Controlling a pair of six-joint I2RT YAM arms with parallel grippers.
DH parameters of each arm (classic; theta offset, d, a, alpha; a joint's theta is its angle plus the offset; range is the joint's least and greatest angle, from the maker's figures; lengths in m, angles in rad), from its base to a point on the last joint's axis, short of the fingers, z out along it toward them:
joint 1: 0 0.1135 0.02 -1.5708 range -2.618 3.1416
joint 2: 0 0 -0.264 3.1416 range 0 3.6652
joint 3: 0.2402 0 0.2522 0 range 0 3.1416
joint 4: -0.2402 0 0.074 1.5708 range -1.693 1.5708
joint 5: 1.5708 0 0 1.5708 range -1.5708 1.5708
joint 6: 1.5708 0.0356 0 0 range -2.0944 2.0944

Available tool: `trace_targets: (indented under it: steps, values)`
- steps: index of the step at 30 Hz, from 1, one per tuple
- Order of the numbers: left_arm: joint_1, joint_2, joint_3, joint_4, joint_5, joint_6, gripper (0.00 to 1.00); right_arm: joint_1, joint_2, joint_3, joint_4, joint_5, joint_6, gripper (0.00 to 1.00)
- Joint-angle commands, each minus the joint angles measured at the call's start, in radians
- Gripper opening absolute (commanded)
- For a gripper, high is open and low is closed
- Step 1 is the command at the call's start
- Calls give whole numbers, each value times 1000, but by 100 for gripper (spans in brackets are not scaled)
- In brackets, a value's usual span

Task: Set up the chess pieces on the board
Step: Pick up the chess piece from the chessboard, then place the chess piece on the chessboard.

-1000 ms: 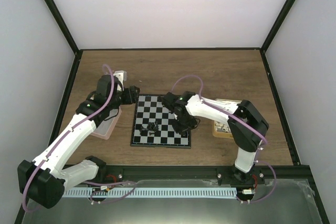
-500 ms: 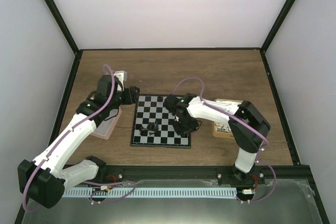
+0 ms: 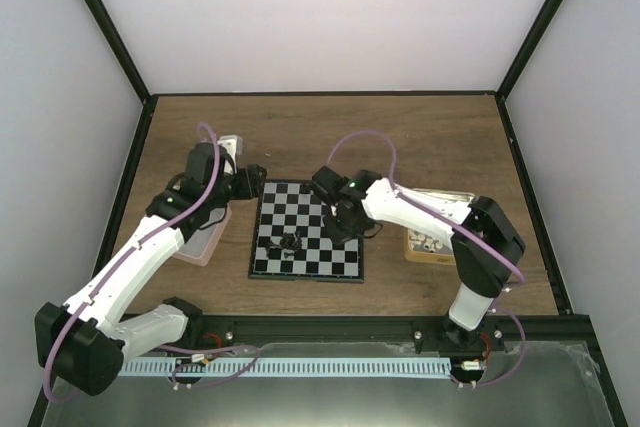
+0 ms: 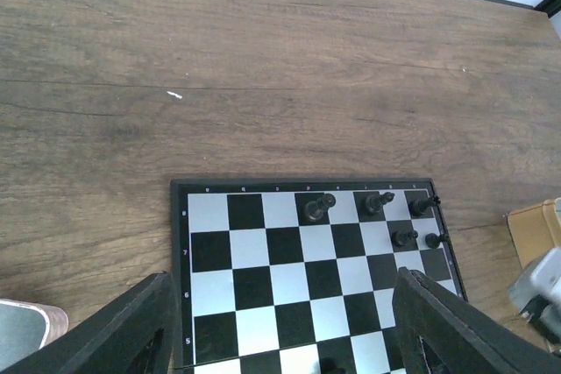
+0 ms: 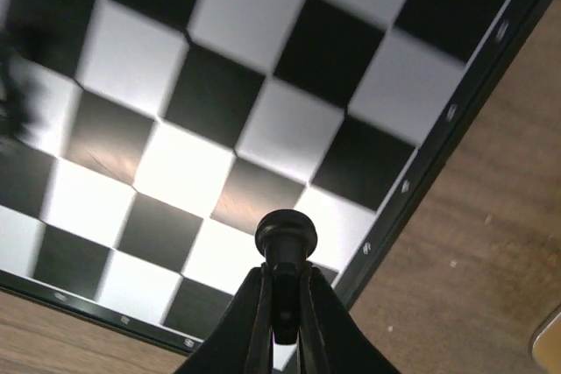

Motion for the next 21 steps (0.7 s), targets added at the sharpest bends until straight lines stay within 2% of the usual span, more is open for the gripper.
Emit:
trace_targets:
  steps: [1, 8, 15, 21]
  values:
    - [6, 11, -16, 21, -7, 4, 69, -44, 0, 130, 32, 82, -22, 1]
    - [8, 9, -24, 20, -24, 10, 69, -177, 114, 309, 61, 78, -123, 1]
    - [10, 13, -43, 30, -21, 4, 69, -228, 269, 435, 54, 58, -178, 1]
    - [11, 14, -47, 31, -17, 3, 69, -237, 347, 467, 58, 41, -194, 1]
